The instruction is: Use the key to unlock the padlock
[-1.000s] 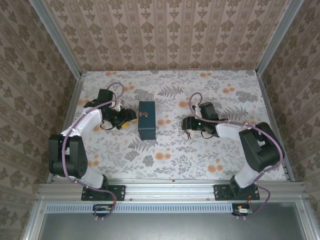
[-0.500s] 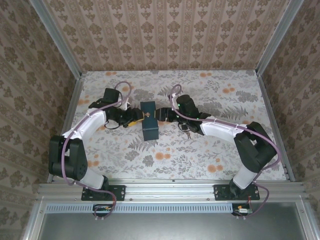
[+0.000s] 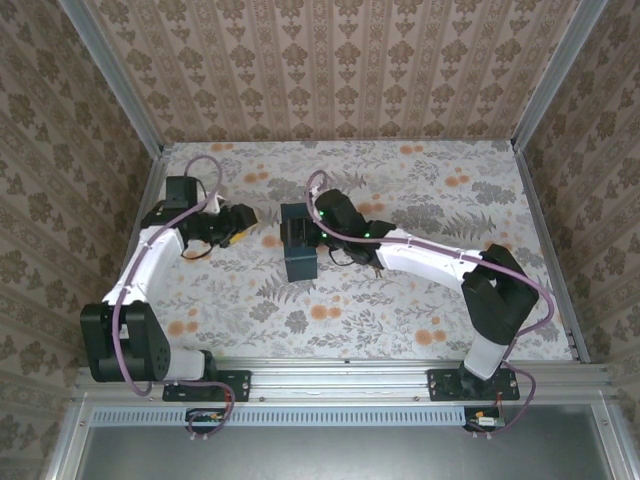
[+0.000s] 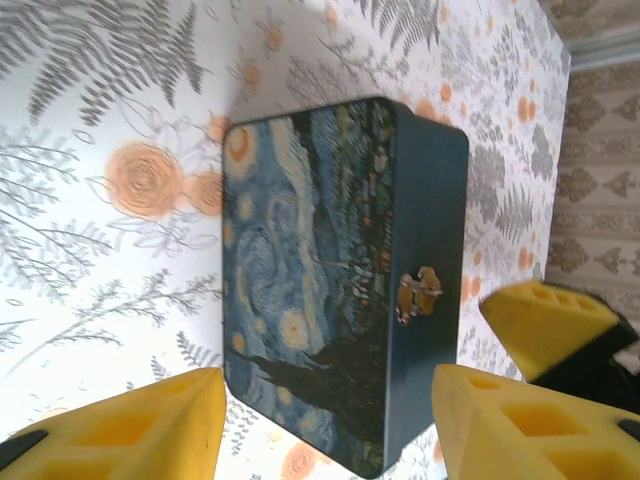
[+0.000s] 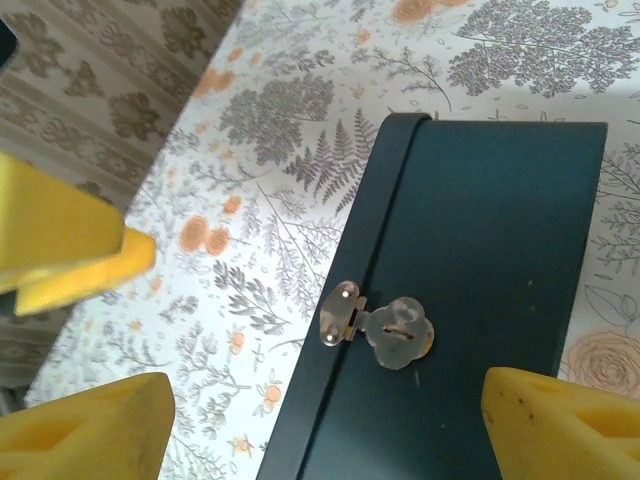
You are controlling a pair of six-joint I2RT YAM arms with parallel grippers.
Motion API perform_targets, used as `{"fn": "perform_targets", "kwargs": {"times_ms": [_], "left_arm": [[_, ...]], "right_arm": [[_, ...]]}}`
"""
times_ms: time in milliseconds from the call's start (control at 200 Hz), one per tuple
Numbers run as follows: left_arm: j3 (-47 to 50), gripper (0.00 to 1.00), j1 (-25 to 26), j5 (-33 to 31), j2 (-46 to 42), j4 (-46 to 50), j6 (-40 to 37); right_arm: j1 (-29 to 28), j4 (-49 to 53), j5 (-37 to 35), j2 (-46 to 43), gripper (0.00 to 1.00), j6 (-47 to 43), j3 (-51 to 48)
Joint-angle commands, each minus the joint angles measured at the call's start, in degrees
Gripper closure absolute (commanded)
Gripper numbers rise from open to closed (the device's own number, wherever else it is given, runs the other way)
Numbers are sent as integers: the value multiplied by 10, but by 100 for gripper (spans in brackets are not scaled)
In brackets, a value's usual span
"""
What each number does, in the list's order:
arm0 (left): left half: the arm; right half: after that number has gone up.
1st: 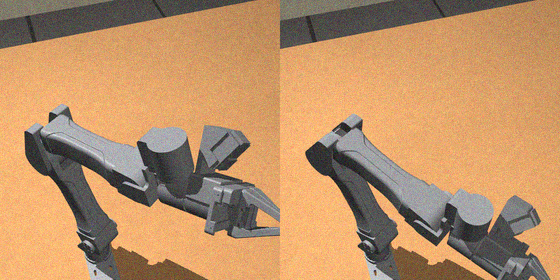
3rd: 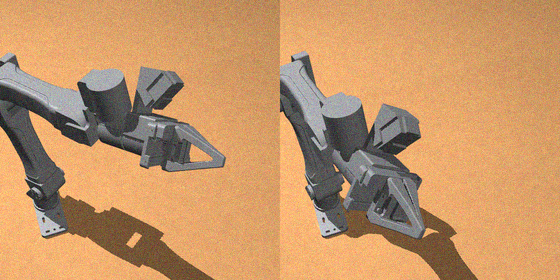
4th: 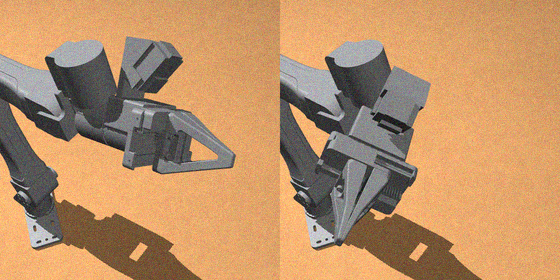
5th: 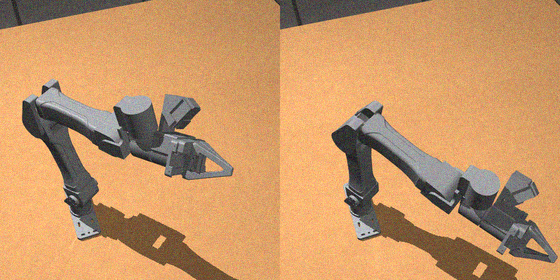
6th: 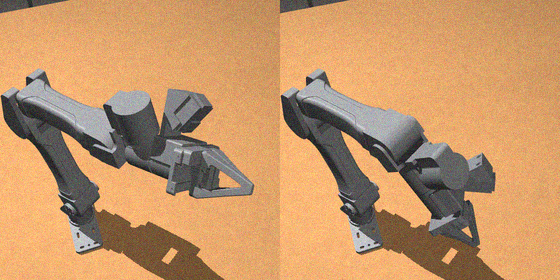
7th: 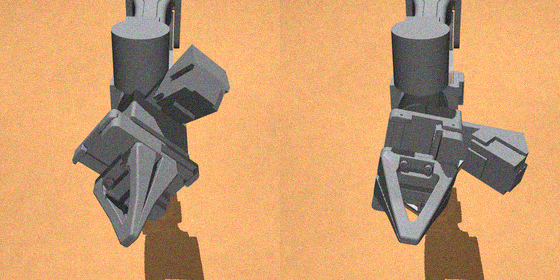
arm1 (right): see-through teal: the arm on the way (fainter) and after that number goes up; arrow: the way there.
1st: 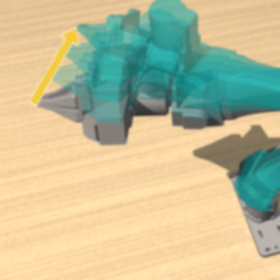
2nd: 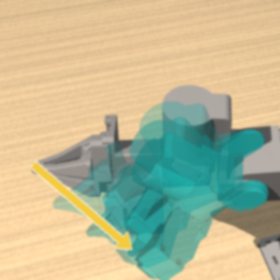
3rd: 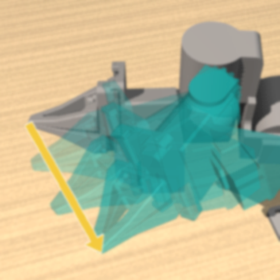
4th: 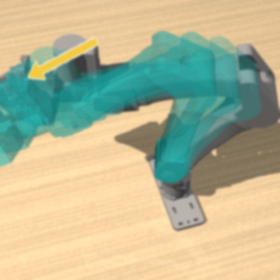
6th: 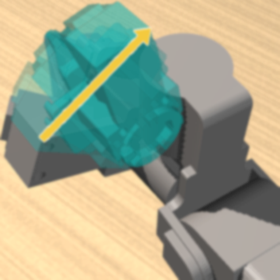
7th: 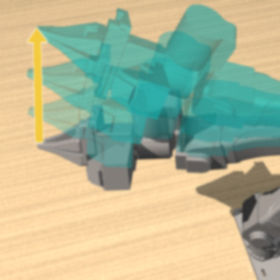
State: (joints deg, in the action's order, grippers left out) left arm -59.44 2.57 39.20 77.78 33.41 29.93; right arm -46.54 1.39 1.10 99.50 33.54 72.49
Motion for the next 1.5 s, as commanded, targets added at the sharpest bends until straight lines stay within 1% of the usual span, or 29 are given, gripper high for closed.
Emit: {"fn": "perform_targets", "kwargs": {"times_ms": [0, 85, 105, 125, 160, 330, 530, 695, 710, 785, 840, 920, 985, 1050, 1175, 1250, 1305, 1385, 1495], "left_arm": [[22, 42, -8, -16, -27, 20, -7], [28, 42, -9, -18, -41, 25, -14], [28, 42, -9, -19, -43, 27, -15], [28, 42, -9, -18, -46, 30, -19], [27, 42, -9, -20, -51, 35, -23], [26, 42, -9, -19, -60, 44, -34], [35, 42, -9, -12, -69, 39, -32], [45, 42, -5, -21, -79, 50, -34], [44, 43, -5, -36, -81, 51, -35], [47, 42, -5, -48, -91, 57, -37], [48, 43, -4, -53, -98, 59, -37], [49, 43, -3, -55, -104, 59, -36], [49, 43, 1, -58, -107, 59, -36], [46, 43, 5, -61, -107, 60, -33], [34, 43, 15, -64, -103, 57, -25], [25, 43, 25, -69, -97, 54, -19], [16, 43, 34, -74, -93, 54, -16], [2, 43, 49, -83, -84, 54, -11], [-21, 43, 67, -93, -67, 49, -2]], "right_arm": [[-25, 104, -102, 13, 17, -43, 37], [-40, 132, -146, 10, 16, -58, 50], [-43, 135, -152, 9, 11, -61, 51], [-45, 139, -158, 9, 2, -63, 52], [-50, 145, -168, 9, 0, -66, 55], [-64, 169, -209, 22, 0, -69, 66], [-73, 175, -204, 69, 0, -62, 95], [-77, 185, -217, 107, 0, -42, 114], [-77, 187, -219, 109, 0, -41, 116], [-76, 190, -230, 115, 6, -28, 113], [-73, 178, -225, 109, 13, -14, 100], [-62, 130, -193, 85, 24, 15, 59], [-53, 85, -168, 61, 29, 38, 23], [-36, 22, -127, 34, 32, 72, -26], [10, -145, -28, 0, 31, 177, -141], [34, -226, 11, -3, 27, 228, -193], [50, -259, 36, 1, 24, 248, -220], [71, -336, 68, 15, 22, 284, -263], [98, -433, 120, 52, 17, 300, -299]]}}
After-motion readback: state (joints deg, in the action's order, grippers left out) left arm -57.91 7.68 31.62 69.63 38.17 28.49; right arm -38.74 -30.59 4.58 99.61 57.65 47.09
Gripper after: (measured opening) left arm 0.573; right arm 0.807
